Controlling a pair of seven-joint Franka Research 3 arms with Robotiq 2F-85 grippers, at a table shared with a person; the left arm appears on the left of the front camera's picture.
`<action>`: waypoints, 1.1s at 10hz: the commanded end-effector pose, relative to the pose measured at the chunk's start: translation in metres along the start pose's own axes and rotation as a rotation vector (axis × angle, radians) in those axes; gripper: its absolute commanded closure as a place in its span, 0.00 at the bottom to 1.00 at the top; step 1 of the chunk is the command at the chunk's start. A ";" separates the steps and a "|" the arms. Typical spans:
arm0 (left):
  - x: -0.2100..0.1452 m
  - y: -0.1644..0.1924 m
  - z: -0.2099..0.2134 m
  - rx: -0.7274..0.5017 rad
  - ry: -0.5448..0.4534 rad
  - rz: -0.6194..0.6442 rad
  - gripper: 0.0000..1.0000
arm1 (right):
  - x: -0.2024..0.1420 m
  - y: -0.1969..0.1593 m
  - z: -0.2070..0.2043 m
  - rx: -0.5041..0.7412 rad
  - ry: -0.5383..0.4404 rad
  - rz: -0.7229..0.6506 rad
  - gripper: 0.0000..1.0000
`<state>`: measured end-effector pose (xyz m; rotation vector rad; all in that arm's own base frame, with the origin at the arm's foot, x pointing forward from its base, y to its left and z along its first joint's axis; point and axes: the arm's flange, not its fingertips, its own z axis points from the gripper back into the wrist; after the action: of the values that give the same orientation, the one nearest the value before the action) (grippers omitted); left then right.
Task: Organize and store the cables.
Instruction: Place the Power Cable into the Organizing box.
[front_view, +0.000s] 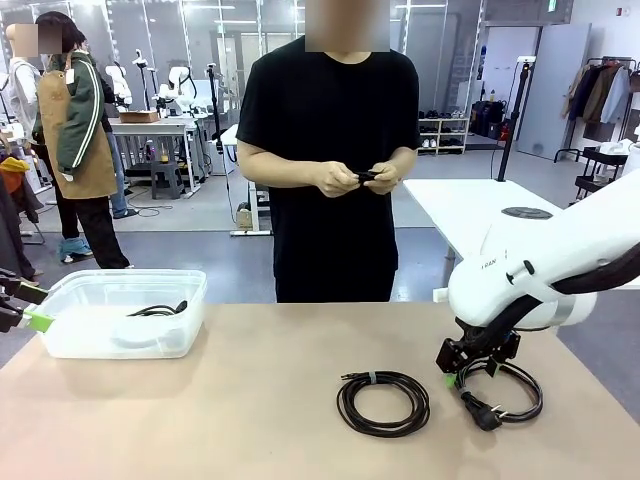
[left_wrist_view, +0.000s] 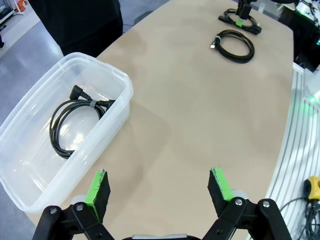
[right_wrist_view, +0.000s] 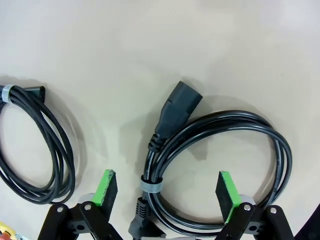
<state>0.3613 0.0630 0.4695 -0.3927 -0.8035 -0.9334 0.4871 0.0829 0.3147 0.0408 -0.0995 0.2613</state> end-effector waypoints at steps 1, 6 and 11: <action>0.003 0.001 0.000 -0.014 0.003 0.017 0.00 | 0.001 0.014 -0.007 -0.057 -0.006 -0.046 0.00; 0.003 0.001 0.000 -0.014 0.003 0.017 0.00 | -0.008 0.017 -0.016 -0.065 0.032 -0.041 0.11; 0.003 0.001 0.000 -0.014 0.003 0.017 0.00 | -0.014 0.022 -0.013 -0.083 0.047 -0.014 1.00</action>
<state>0.3613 0.0630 0.4695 -0.3927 -0.8034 -0.9334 0.4741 0.0962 0.3018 -0.0082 -0.0695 0.2556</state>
